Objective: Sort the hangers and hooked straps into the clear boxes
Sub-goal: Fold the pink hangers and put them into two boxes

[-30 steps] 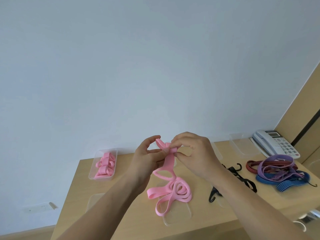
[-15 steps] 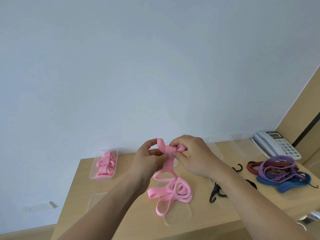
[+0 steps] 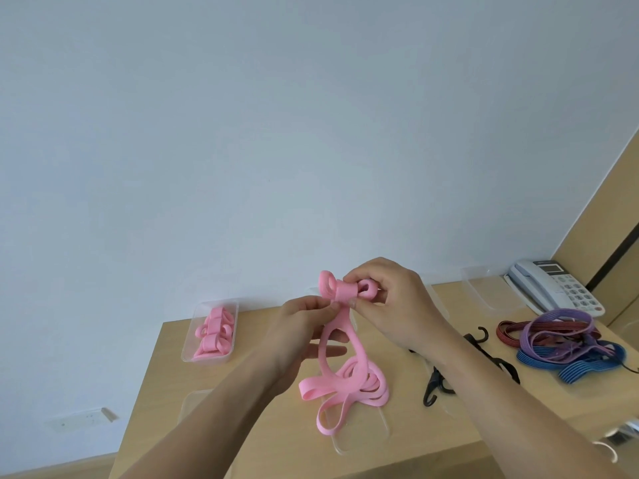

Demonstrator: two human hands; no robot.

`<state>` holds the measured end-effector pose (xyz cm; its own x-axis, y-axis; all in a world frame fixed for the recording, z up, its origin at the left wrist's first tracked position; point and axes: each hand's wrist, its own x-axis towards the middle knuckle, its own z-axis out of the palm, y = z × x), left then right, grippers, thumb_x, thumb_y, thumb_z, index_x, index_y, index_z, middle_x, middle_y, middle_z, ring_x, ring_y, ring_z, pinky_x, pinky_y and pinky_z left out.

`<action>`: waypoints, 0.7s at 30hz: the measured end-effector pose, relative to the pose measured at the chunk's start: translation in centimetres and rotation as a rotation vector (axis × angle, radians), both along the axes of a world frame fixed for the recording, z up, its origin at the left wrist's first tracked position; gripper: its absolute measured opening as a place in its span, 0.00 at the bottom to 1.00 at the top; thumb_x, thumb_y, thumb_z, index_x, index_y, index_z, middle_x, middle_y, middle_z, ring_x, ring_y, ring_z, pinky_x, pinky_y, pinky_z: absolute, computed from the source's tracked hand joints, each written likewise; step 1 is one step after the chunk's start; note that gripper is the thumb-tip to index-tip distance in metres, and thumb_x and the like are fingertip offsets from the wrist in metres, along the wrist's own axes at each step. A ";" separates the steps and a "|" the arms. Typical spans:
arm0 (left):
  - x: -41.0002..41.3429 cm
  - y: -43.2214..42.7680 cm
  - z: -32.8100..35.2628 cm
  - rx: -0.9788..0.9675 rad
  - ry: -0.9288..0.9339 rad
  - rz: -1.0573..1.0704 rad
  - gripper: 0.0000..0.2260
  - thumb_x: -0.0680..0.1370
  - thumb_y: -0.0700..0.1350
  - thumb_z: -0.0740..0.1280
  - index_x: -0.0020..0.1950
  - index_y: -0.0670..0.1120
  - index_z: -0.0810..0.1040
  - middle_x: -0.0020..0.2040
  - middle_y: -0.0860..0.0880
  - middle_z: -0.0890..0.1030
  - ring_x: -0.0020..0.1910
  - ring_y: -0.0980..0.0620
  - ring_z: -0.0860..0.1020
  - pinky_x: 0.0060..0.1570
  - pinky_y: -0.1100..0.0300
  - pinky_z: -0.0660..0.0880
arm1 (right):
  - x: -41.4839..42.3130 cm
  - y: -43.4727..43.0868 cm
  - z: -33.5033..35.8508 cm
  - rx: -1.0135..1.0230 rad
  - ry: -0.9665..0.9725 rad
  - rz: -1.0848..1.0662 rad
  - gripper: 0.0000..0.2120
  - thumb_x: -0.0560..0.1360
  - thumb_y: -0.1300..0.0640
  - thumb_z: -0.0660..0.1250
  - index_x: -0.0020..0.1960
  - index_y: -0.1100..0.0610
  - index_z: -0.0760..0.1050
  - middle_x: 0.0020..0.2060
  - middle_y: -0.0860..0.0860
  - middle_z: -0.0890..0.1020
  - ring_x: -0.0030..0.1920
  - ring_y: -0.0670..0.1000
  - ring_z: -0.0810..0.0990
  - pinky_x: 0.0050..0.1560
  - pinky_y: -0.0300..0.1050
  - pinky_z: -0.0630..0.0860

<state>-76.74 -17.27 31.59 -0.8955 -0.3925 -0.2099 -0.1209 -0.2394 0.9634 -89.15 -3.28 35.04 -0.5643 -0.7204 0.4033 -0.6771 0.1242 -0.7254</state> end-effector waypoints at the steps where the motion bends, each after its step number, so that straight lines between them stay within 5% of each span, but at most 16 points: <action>1: 0.1 -0.1 0.1 0.007 0.014 -0.019 0.13 0.80 0.46 0.72 0.58 0.38 0.84 0.47 0.41 0.85 0.45 0.45 0.83 0.53 0.39 0.83 | 0.1 0.0 -0.1 -0.017 0.022 0.000 0.12 0.71 0.69 0.74 0.48 0.54 0.84 0.45 0.47 0.82 0.47 0.49 0.82 0.47 0.48 0.80; 5: 0.3 -0.2 0.5 -0.015 0.046 -0.057 0.16 0.76 0.54 0.74 0.57 0.45 0.87 0.49 0.43 0.86 0.45 0.46 0.84 0.45 0.49 0.83 | 0.5 -0.4 -0.5 -0.072 0.067 -0.017 0.14 0.71 0.70 0.76 0.49 0.53 0.86 0.46 0.46 0.81 0.45 0.50 0.81 0.47 0.52 0.81; 10: 0.4 -0.4 0.8 -0.013 0.065 -0.068 0.18 0.77 0.60 0.72 0.57 0.48 0.88 0.51 0.44 0.87 0.47 0.47 0.85 0.46 0.51 0.83 | 0.9 -0.7 -1.2 -0.092 0.270 -0.026 0.15 0.69 0.75 0.74 0.47 0.57 0.86 0.47 0.47 0.82 0.43 0.39 0.78 0.44 0.32 0.75; 14: 0.6 -0.9 0.9 0.028 0.087 -0.056 0.16 0.78 0.55 0.71 0.56 0.44 0.87 0.52 0.39 0.87 0.47 0.45 0.85 0.47 0.51 0.83 | 1.2 -1.0 -1.5 -0.072 0.373 -0.010 0.16 0.69 0.76 0.71 0.48 0.59 0.85 0.48 0.50 0.82 0.44 0.42 0.77 0.46 0.32 0.75; 21: 1.6 -1.9 0.4 0.019 0.112 -0.031 0.12 0.76 0.47 0.72 0.56 0.45 0.87 0.54 0.41 0.87 0.52 0.46 0.85 0.51 0.45 0.84 | 2.3 -1.3 -0.6 -0.058 -0.023 -0.004 0.06 0.76 0.56 0.72 0.52 0.49 0.84 0.47 0.43 0.83 0.52 0.46 0.83 0.51 0.45 0.83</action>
